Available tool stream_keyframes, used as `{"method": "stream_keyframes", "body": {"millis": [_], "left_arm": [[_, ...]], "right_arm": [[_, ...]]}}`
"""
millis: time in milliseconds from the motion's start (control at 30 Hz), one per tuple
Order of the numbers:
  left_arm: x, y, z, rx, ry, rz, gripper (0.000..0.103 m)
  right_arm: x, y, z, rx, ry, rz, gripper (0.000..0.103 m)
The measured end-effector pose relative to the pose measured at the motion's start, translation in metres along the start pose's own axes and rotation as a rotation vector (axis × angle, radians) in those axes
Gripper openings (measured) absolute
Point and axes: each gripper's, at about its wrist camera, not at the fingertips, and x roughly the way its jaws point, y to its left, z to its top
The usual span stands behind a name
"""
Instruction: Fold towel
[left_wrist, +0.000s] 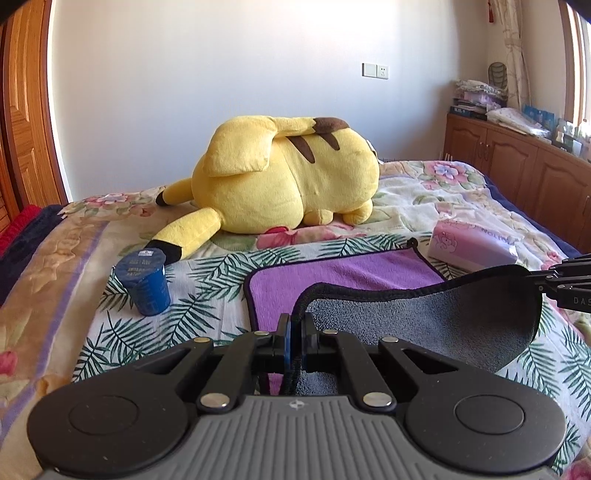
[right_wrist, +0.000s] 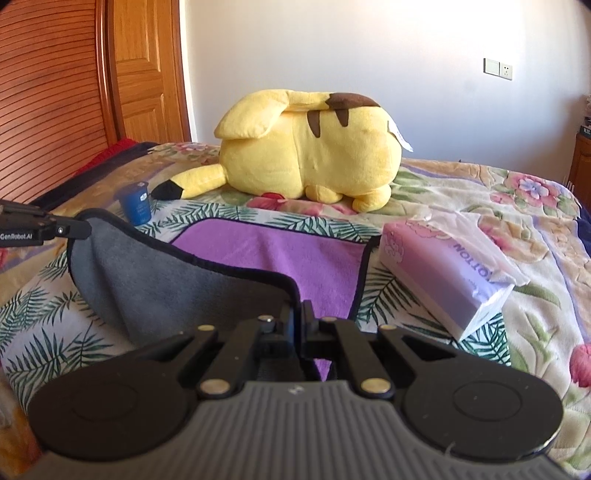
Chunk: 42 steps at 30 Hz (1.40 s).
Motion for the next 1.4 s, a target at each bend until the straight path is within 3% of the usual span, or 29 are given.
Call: {"method": "stream_keyframes", "body": {"millis": [733, 1400], "left_arm": [[0.004, 0.001, 0.037, 0.009, -0.036, 0.036, 0.000], [0.065, 0.008, 0.060, 0.037, -0.025, 0.065, 0.000]], "right_arm": [[0.003, -0.008, 0.041, -0.078, -0.057, -0.016, 0.004], [0.053, -0.027, 0.062, -0.145, -0.072, -0.044, 0.004]]}}
